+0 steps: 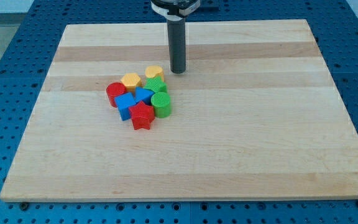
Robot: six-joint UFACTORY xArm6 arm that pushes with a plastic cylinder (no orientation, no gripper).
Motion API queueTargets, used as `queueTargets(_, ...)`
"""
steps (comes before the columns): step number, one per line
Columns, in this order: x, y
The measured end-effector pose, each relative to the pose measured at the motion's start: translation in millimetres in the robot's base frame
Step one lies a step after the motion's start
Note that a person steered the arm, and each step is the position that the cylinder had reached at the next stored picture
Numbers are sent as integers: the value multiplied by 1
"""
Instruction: Move the red star towards the bottom center
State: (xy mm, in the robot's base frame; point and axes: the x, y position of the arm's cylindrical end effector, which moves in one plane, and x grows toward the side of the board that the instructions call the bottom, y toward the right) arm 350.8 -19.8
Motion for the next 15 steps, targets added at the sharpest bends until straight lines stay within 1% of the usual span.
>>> queueTargets(1,0,0)
queueTargets(2,-17,0)
queueTargets(3,-82,-21)
queueTargets(4,-107,-93)
queueTargets(5,-84,-189)
queueTargets(6,-30,-247)
queueTargets(7,1,-235)
queueTargets(8,15,-173)
queueTargets(9,19,-124)
queueTargets(11,115,-97)
queueTargets(13,104,-99)
queueTargets(14,116,-73)
queueTargets(15,135,-30)
